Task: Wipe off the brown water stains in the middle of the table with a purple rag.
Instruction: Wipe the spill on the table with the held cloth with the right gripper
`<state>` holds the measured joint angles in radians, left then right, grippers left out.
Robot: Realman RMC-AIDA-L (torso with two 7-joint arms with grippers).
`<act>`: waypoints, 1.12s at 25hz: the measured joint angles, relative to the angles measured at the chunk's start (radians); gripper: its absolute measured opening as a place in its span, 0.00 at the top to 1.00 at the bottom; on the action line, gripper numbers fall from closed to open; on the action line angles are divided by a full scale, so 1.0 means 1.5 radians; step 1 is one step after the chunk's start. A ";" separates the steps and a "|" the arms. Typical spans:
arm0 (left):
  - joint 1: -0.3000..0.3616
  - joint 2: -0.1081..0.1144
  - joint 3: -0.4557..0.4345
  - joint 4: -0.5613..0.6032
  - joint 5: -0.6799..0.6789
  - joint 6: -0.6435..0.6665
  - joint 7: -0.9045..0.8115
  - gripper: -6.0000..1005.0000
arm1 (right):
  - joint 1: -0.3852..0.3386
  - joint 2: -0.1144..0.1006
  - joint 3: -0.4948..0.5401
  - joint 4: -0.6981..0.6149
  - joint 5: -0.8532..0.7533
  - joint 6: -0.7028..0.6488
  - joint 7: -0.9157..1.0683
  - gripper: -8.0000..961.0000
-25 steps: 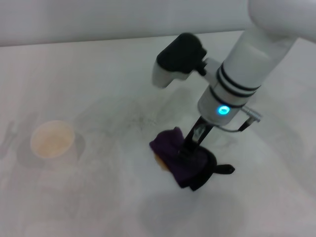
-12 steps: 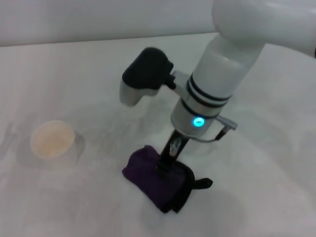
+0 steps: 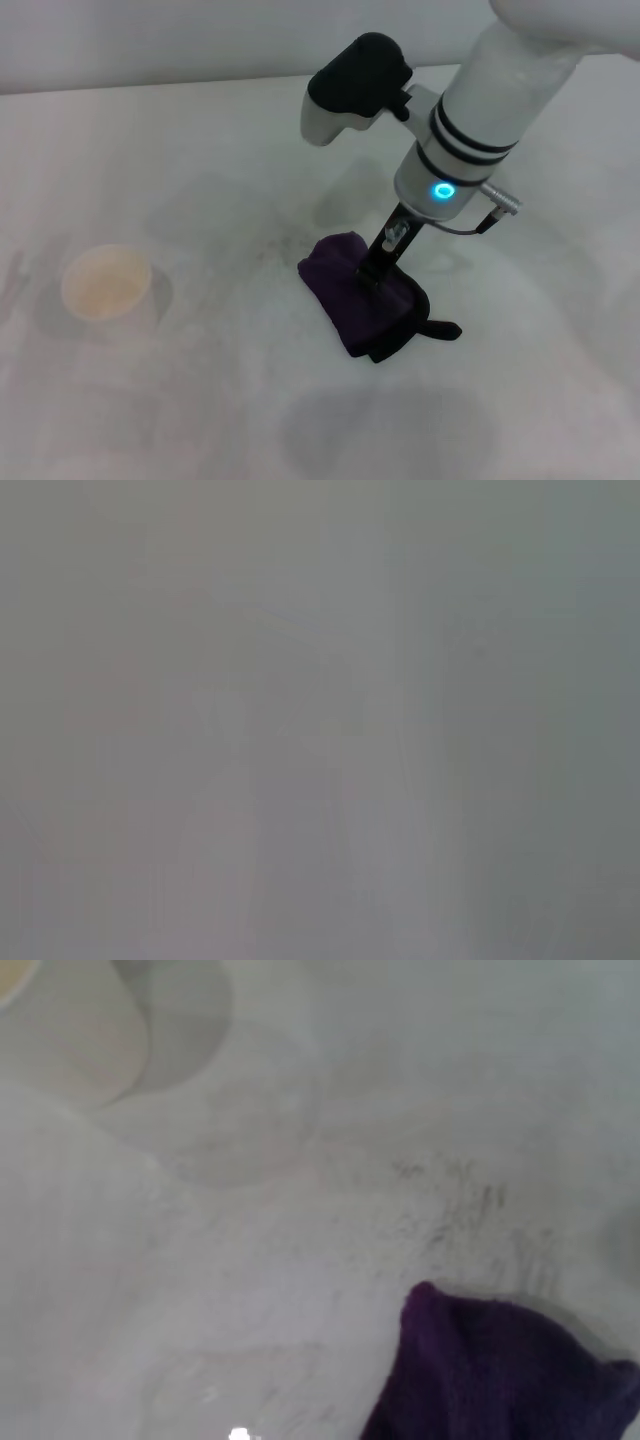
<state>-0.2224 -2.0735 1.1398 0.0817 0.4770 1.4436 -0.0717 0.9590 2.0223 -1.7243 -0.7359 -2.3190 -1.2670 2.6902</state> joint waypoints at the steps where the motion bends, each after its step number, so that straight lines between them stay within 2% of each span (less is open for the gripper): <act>1: 0.000 0.000 0.000 0.000 0.000 0.000 0.000 0.13 | -0.001 0.001 -0.006 -0.003 0.004 -0.001 0.000 0.92; 4: -0.001 0.000 0.000 0.000 0.000 0.000 0.001 0.13 | -0.002 0.003 -0.053 -0.015 0.040 -0.007 -0.001 0.92; 6: -0.001 0.000 0.000 0.001 0.000 0.000 0.001 0.13 | -0.002 0.003 -0.118 -0.031 0.094 -0.004 0.000 0.92; 11: -0.001 -0.001 0.000 0.000 0.000 0.000 0.001 0.13 | -0.003 0.004 -0.169 -0.058 0.137 0.002 0.000 0.92; 14: 0.000 -0.002 0.000 0.000 -0.001 0.000 0.001 0.13 | -0.006 0.004 -0.172 -0.068 0.139 0.005 0.000 0.92; 18: 0.000 -0.001 0.000 -0.003 -0.008 0.000 0.001 0.13 | -0.022 -0.002 -0.126 -0.066 0.107 0.008 -0.002 0.92; 25: -0.001 0.000 0.000 -0.002 -0.017 -0.001 0.000 0.13 | -0.066 -0.008 0.047 -0.070 -0.041 -0.016 -0.005 0.92; 27: -0.005 0.001 0.000 -0.004 -0.025 -0.010 0.001 0.13 | -0.070 -0.009 0.064 -0.070 -0.058 -0.019 -0.005 0.92; 28: -0.007 0.001 0.000 -0.003 -0.026 -0.016 0.001 0.13 | -0.082 -0.012 0.126 -0.071 -0.107 -0.024 -0.009 0.92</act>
<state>-0.2325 -2.0723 1.1398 0.0772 0.4380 1.4192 -0.0707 0.8367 2.0049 -1.5353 -0.8418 -2.4798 -1.3029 2.6768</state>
